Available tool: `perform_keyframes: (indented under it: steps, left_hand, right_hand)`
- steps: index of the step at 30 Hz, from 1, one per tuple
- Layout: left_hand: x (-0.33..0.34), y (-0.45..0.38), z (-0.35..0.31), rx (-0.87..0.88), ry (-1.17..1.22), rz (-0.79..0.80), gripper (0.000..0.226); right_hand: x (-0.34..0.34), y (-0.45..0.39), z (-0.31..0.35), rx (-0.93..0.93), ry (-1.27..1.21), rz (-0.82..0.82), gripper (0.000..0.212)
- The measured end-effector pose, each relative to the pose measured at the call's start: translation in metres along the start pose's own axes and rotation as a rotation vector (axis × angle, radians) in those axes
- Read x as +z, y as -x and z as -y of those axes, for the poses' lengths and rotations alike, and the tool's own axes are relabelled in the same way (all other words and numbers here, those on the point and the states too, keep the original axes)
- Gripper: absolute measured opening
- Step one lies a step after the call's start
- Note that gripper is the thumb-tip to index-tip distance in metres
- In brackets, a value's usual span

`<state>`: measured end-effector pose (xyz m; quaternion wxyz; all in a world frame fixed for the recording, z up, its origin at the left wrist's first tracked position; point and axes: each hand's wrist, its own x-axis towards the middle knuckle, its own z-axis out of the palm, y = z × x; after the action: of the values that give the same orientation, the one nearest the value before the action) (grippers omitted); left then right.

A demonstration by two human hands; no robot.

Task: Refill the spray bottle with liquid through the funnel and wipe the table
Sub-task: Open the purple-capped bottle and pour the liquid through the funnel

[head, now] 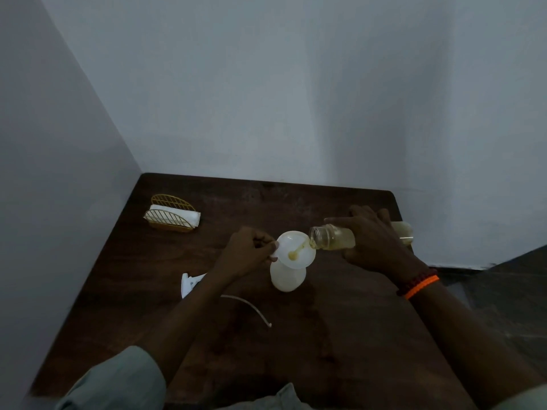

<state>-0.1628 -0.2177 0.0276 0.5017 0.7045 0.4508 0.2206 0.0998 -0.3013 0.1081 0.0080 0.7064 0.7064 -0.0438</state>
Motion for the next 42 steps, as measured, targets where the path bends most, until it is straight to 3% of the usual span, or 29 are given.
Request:
perform_keyframes:
  steps: [42]
  left_hand:
    - [0.0001, -0.0048, 0.0010, -0.006, -0.044, 0.018, 0.014]
  right_hand:
    - [-0.0026, -0.0037, -0.0024, 0.004, 0.031, 0.007, 0.073]
